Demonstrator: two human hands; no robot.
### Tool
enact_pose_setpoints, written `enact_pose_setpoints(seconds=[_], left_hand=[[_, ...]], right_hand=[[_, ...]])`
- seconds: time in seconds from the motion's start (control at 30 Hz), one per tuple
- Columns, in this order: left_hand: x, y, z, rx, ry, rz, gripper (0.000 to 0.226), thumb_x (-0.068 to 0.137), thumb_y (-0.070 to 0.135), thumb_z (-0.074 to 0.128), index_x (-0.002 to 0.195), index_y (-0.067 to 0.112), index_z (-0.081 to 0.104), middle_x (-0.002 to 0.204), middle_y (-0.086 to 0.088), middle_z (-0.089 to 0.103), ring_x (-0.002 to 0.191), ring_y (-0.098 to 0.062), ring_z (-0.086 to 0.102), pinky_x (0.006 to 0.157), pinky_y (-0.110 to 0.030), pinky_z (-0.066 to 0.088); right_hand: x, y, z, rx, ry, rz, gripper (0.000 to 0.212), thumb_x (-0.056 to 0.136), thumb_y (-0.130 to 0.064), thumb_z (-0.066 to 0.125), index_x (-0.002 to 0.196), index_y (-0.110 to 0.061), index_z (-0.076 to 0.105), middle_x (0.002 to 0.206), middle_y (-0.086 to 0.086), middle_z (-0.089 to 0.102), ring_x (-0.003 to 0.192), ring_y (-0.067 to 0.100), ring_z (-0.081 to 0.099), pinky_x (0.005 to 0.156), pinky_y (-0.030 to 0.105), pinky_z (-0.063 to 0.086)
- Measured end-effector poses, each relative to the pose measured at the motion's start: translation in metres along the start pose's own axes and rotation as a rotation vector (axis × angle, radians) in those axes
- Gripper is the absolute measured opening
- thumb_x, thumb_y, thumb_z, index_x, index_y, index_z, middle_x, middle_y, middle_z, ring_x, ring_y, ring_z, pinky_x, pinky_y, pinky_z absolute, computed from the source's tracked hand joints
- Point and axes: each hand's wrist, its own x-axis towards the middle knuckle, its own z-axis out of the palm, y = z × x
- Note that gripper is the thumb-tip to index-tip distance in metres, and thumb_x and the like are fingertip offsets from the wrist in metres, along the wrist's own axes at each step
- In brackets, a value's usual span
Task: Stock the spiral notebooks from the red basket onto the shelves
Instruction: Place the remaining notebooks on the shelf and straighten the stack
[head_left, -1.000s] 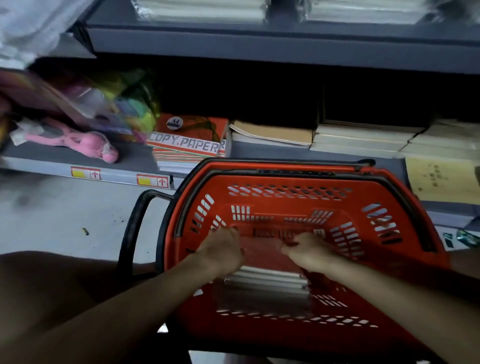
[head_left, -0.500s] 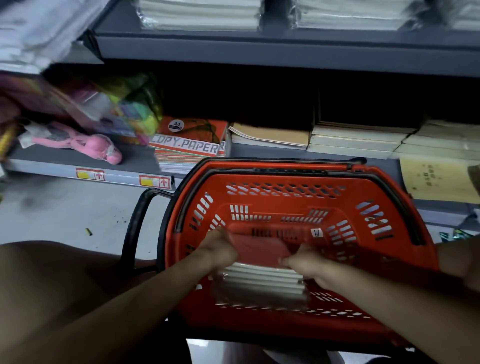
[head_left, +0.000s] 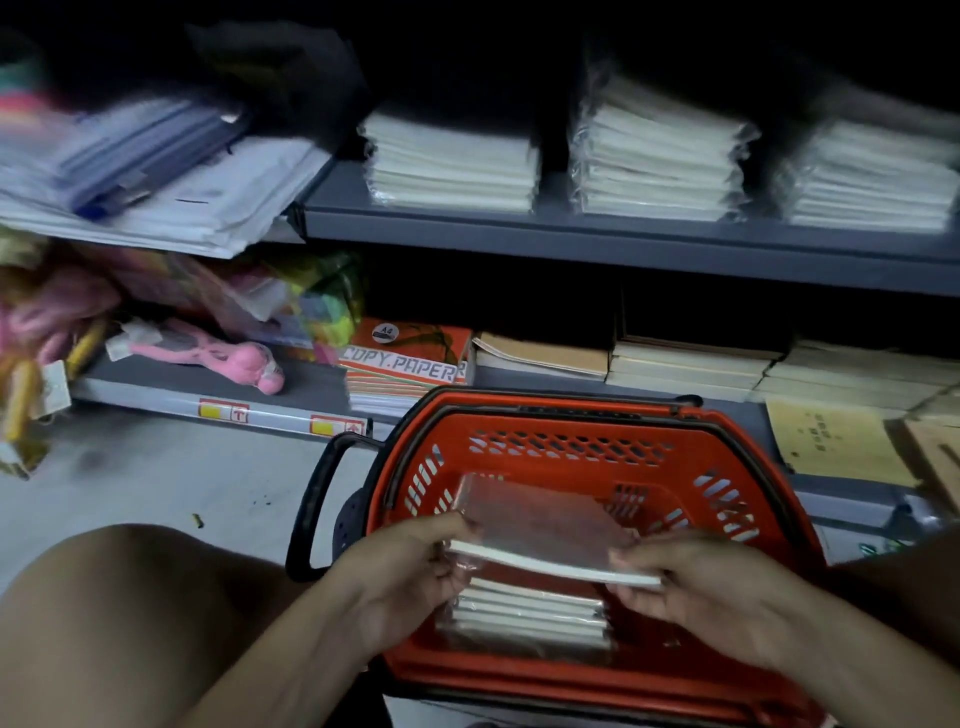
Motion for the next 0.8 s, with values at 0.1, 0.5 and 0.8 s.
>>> enact_pose_setpoints(seconds=[0.1, 0.5, 0.8], left_hand=[[-0.033, 0.006, -0.002, 0.021, -0.136, 0.169, 0.024, 0.073, 0.0, 0.071, 0.096, 0.004, 0.073, 0.104, -0.011, 0.073, 0.078, -0.016, 0.068, 0.064, -0.023, 0.053], [-0.089, 0.031, -0.01, 0.016, -0.27, 0.642, 0.041, 0.088, 0.008, 0.063, 0.126, 0.019, 0.069, 0.124, -0.012, 0.07, 0.078, -0.019, 0.07, 0.054, -0.031, 0.06], [-0.073, 0.051, 0.005, -0.224, 0.004, 0.798, 0.031, 0.075, 0.005, 0.063, 0.099, 0.013, 0.08, 0.101, -0.006, 0.079, 0.062, -0.014, 0.071, 0.044, -0.023, 0.056]], right_hand=[[-0.036, -0.008, 0.006, 0.002, -0.103, -0.118, 0.045, 0.074, 0.008, 0.073, 0.118, 0.003, 0.064, 0.111, 0.017, 0.075, 0.104, 0.031, 0.072, 0.071, 0.039, 0.061], [-0.08, -0.04, 0.046, -0.132, -0.311, -0.763, 0.055, 0.088, 0.0, 0.058, 0.139, -0.021, 0.051, 0.124, 0.014, 0.07, 0.1, 0.04, 0.071, 0.059, 0.041, 0.061], [-0.054, -0.053, 0.082, -0.05, -0.134, -0.932, 0.045, 0.087, -0.009, 0.058, 0.13, -0.021, 0.062, 0.115, 0.004, 0.076, 0.098, 0.029, 0.075, 0.06, 0.036, 0.062]])
